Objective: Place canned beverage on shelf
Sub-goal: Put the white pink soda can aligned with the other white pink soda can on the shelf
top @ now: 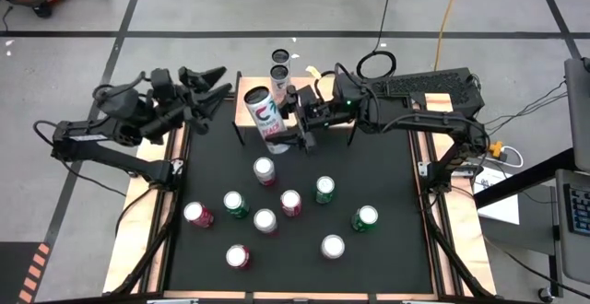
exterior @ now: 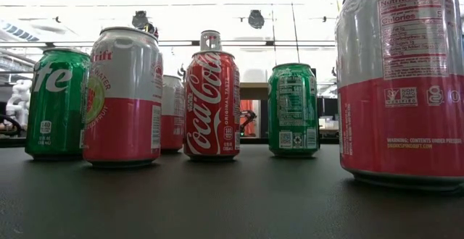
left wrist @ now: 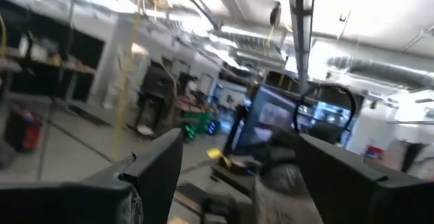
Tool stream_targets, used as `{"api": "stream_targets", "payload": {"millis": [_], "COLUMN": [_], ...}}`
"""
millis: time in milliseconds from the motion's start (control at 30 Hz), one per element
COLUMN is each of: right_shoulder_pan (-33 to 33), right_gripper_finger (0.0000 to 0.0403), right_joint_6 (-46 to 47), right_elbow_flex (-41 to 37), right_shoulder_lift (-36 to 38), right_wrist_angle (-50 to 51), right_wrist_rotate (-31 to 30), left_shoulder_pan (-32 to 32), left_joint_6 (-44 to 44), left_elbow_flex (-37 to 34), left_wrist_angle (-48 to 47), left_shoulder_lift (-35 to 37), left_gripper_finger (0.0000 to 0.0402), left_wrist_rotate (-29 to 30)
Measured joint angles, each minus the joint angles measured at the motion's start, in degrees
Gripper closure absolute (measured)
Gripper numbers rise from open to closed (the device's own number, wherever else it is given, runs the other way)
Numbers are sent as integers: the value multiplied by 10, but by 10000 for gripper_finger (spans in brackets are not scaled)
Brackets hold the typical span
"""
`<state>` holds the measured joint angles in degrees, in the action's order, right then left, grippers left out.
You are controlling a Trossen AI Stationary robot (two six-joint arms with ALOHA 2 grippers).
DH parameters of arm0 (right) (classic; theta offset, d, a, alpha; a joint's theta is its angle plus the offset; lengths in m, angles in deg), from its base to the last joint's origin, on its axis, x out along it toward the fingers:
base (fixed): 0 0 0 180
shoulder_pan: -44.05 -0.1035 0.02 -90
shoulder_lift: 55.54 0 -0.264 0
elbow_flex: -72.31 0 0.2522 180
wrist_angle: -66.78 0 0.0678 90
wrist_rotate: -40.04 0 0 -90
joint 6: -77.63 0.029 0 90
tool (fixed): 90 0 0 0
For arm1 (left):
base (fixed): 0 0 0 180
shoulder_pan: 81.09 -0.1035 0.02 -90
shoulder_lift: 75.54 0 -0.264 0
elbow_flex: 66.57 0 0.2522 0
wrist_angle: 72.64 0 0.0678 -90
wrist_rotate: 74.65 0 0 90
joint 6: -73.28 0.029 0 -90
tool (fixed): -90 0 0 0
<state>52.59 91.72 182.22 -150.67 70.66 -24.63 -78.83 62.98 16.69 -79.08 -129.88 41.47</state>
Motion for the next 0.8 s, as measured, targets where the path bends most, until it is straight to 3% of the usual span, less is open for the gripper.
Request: {"api": "stream_targets", "payload": {"millis": [133,400,533,800], "right_shoulder_pan": [9,17,16,15], "right_gripper_finger": [149,149,149,149], "right_joint_6": [1,2,2,15], "right_elbow_flex": [0,0,0,0], "right_shoulder_lift": [3,12,12,12], "right_wrist_angle": [5,31,31,48], "right_wrist_rotate": [0,3,5,20], "left_shoulder_pan": [0,0,-15,-63], "left_joint_6": [-43,-102,-103,-106], "left_elbow_flex": [0,0,0,0], "left_wrist_angle": [-39,-43,-51,18], "left_shoulder_lift": [-10,-37,-53,-88], "left_gripper_finger": [95,8,11,13], "left_wrist_rotate": [-42,-84,-94,-206]}}
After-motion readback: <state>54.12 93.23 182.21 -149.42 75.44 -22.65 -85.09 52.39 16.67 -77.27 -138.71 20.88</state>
